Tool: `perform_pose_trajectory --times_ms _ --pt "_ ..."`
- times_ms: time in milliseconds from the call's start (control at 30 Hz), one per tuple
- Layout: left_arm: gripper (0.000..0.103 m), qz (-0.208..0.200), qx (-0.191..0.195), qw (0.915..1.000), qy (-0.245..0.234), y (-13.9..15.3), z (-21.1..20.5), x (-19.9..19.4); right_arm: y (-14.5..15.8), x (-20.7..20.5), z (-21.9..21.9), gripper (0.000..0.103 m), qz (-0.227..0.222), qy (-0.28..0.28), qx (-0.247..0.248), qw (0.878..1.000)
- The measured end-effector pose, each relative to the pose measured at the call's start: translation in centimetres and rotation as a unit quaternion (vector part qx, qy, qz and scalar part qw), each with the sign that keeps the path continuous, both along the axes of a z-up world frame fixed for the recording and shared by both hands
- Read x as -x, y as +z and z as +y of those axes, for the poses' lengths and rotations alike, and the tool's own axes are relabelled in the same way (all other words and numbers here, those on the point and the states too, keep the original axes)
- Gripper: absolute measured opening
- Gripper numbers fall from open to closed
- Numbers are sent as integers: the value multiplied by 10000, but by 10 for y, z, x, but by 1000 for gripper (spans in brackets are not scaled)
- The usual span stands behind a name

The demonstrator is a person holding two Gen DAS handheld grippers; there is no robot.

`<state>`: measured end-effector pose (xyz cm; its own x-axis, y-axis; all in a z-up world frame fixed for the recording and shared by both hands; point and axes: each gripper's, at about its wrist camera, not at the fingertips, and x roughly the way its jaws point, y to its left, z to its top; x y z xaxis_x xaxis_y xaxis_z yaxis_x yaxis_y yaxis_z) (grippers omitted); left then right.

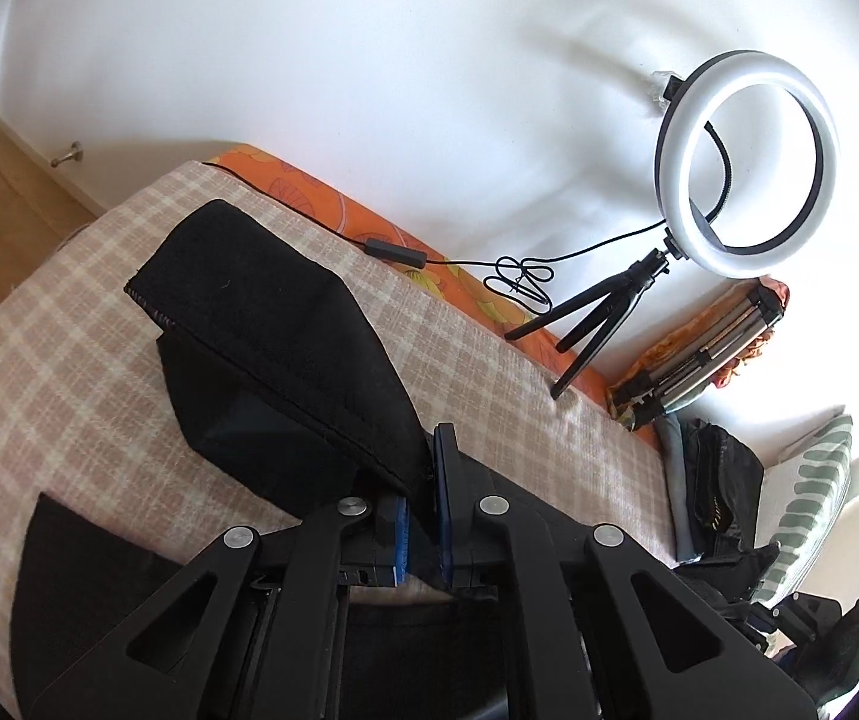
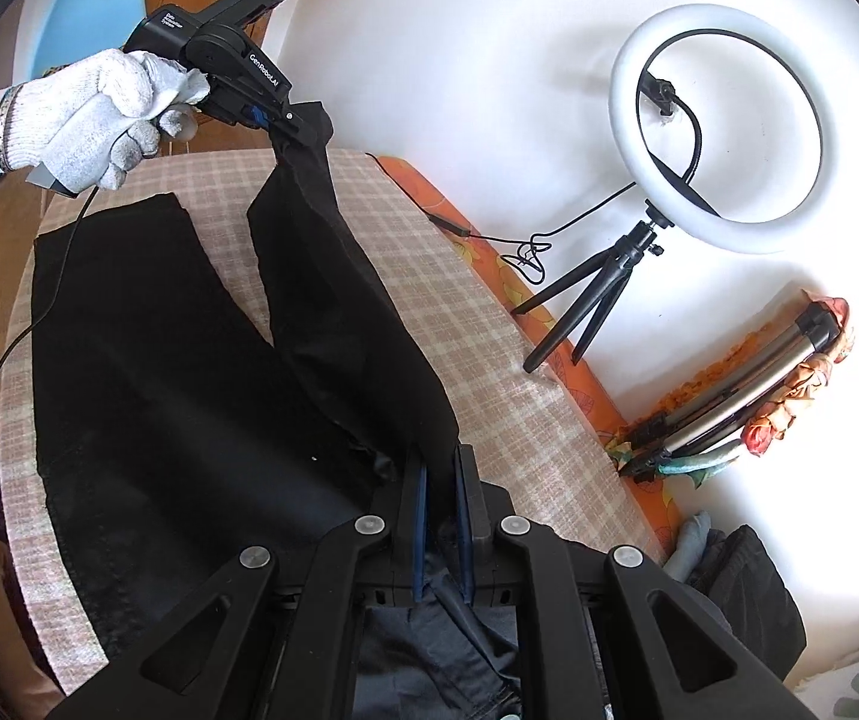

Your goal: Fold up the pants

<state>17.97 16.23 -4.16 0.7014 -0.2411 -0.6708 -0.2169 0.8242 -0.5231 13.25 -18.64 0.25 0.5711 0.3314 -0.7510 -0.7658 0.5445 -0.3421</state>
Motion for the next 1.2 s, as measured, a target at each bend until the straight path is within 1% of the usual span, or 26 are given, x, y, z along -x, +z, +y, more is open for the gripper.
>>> perform_pose_trajectory --times_ms 67,167,233,333,400,467,567,733,800,833,933,1067,1100,1133,1167,1200 --pt "6 -47 -24 10000 30 0 -1 23 -3 17 -3 6 71 23 -5 10000" --pt "6 -74 -199 9998 38 -2 -7 59 -13 46 -8 6 206 72 -17 9998" --pt "6 -80 -185 9998 85 -9 -7 85 -21 64 -10 6 326 121 -27 9994" --pt "6 16 -32 9998 204 -27 -6 118 -39 92 -11 6 537 181 28 9984" --pt "6 146 -92 9996 206 -42 -11 138 -52 107 -11 6 716 220 81 9972" --pt "6 301 64 9993 215 -59 -12 151 -69 121 -12 6 855 228 218 9958" --pt "6 427 410 9978 303 -82 -8 163 -89 132 -13 6 904 218 372 9950" --pt "8 409 731 9955 433 -93 -2 174 -99 136 -15 6 989 21 245 9948" --pt "25 525 659 9944 642 -92 4 176 -102 138 -15 6 969 -10 265 9949" --pt "26 539 650 9933 783 -91 11 180 -103 139 -16 6 968 -23 274 9949" --pt "26 440 779 9896 1125 -92 30 193 -105 140 -16 6 1000 -71 266 9946" --pt "26 298 582 9875 1433 -91 47 207 -109 140 -15 6 962 -79 319 9948" --pt "19 259 555 9877 1442 -90 49 209 -109 141 -14 6 937 -73 351 9950" --pt "15 228 527 9880 1432 -90 51 212 -110 142 -13 6 907 -60 384 9951" --pt "12 201 488 9886 1409 -89 51 213 -109 143 -12 6 885 -53 406 9952" --pt "11 166 444 9893 1380 -88 50 215 -108 144 -12 6 870 -46 417 9953"
